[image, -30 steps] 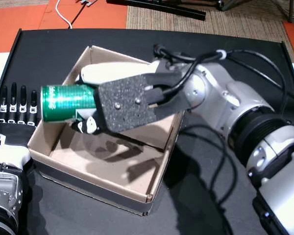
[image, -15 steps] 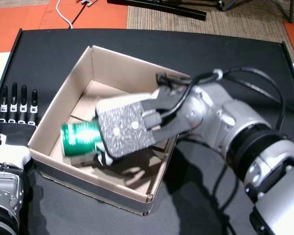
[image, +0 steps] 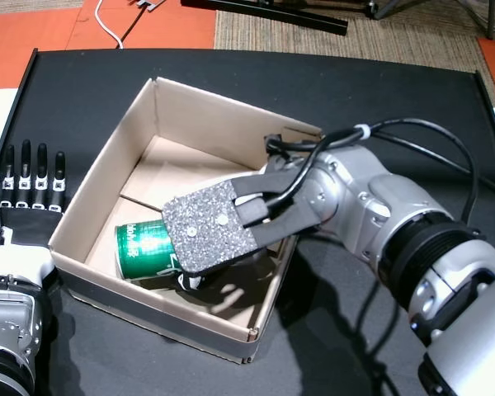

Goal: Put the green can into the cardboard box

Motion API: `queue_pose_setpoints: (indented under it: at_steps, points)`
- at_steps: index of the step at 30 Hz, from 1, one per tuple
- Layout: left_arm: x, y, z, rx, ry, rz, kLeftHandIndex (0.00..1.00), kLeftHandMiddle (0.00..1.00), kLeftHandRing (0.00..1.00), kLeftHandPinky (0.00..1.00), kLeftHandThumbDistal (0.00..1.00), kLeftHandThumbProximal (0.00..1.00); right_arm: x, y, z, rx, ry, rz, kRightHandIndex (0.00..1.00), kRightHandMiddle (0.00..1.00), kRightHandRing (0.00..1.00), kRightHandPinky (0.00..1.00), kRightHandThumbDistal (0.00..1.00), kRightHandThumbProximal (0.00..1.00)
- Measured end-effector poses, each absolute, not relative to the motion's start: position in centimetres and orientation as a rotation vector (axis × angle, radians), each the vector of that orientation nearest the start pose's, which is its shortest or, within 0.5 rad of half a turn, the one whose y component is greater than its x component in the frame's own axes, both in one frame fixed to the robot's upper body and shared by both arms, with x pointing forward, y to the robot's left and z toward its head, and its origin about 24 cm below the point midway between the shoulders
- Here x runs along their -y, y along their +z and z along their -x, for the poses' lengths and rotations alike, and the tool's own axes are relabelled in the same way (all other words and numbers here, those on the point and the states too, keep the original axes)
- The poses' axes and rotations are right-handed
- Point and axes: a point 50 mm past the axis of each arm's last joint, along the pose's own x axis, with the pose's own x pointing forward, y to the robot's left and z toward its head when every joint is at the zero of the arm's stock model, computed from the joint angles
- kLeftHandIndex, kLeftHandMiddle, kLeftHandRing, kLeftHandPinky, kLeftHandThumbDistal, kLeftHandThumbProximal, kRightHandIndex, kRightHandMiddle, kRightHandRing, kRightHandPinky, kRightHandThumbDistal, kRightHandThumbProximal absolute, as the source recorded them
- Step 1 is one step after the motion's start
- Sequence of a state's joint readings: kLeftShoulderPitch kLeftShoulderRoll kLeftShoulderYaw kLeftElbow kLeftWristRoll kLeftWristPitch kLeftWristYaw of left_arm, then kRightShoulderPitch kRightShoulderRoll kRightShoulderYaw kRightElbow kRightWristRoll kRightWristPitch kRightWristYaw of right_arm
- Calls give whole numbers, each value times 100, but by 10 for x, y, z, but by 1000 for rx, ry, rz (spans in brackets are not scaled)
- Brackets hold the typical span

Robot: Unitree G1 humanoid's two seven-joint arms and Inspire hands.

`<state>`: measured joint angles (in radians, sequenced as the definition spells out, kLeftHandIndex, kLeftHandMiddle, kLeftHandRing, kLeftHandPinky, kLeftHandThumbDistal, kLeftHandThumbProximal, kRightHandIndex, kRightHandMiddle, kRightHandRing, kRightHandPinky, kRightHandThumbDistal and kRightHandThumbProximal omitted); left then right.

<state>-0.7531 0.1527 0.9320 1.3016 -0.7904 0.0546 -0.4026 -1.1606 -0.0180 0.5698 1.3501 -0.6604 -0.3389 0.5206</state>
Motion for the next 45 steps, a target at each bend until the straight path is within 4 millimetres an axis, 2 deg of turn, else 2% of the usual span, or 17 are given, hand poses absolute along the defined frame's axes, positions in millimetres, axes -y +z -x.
queue_pose_setpoints:
  at_steps: [2, 5, 6, 7, 8, 9, 12, 14, 15, 16, 20, 22, 28, 30, 34, 38, 45]
  points:
    - [-219, -8, -336, -64, 284, 1398, 54, 56, 68, 76, 0, 51, 19, 87, -371, -83, 1143, 1363, 66, 62, 73, 87, 56, 61]
    - [-218, -8, -336, -64, 284, 1399, 54, 56, 69, 76, 0, 51, 19, 87, -371, -72, 1150, 1362, 68, 64, 74, 89, 59, 61]
    - [-218, -8, -336, -65, 284, 1400, 55, 57, 69, 77, 0, 50, 19, 87, -371, -71, 1151, 1361, 72, 73, 84, 97, 78, 62]
    - [-218, -9, -336, -65, 284, 1400, 55, 57, 69, 77, 0, 50, 19, 87, -371, -70, 1151, 1360, 76, 81, 92, 99, 88, 62]
    - [-218, -9, -336, -66, 284, 1400, 55, 56, 69, 76, 0, 50, 19, 88, -371, -70, 1151, 1359, 78, 86, 98, 100, 95, 63]
    - [-218, -9, -336, -66, 284, 1400, 55, 56, 68, 76, 0, 50, 19, 88, -371, -70, 1150, 1352, 78, 88, 100, 100, 98, 63]
    - [-218, -9, -336, -67, 285, 1400, 55, 56, 67, 76, 0, 54, 19, 90, -372, -71, 1145, 1336, 78, 94, 100, 100, 100, 57]
    - [-218, -9, -336, -67, 285, 1399, 55, 56, 68, 76, 0, 54, 18, 94, -374, -64, 1134, 1328, 83, 100, 100, 100, 100, 55]
    - [-218, -8, -336, -66, 285, 1399, 55, 56, 68, 77, 0, 55, 18, 95, -374, -58, 1123, 1326, 95, 100, 100, 100, 100, 56]
    - [-218, -8, -336, -66, 284, 1400, 54, 56, 68, 78, 0, 55, 18, 95, -375, -51, 1111, 1325, 99, 100, 100, 100, 100, 56]
    - [-218, -8, -336, -67, 283, 1401, 54, 55, 67, 78, 0, 56, 16, 98, -377, 19, 1050, 1324, 100, 100, 100, 100, 100, 56]
    - [-218, -8, -336, -67, 283, 1401, 53, 54, 64, 77, 0, 56, 15, 100, -377, 47, 1031, 1322, 100, 100, 100, 100, 100, 59]
    - [-218, -8, -336, -67, 283, 1402, 55, 56, 67, 78, 0, 57, 13, 101, -377, 110, 990, 1342, 100, 100, 100, 100, 100, 56]
    - [-218, -8, -336, -67, 283, 1402, 55, 57, 67, 79, 0, 58, 12, 105, -378, 205, 913, 1333, 100, 100, 100, 100, 100, 50]
    - [-218, -8, -336, -68, 283, 1400, 51, 55, 66, 78, 0, 59, 11, 115, -378, 435, 733, 1255, 100, 100, 100, 100, 100, 51]
    - [-218, -8, -336, -69, 282, 1398, 49, 54, 66, 78, 0, 56, 15, 117, -377, 548, 621, 1254, 100, 100, 100, 100, 100, 49]
    - [-219, -8, -336, -70, 278, 1407, 52, 56, 67, 81, 0, 56, 40, 133, -380, 842, 297, 1294, 100, 100, 100, 100, 99, 46]
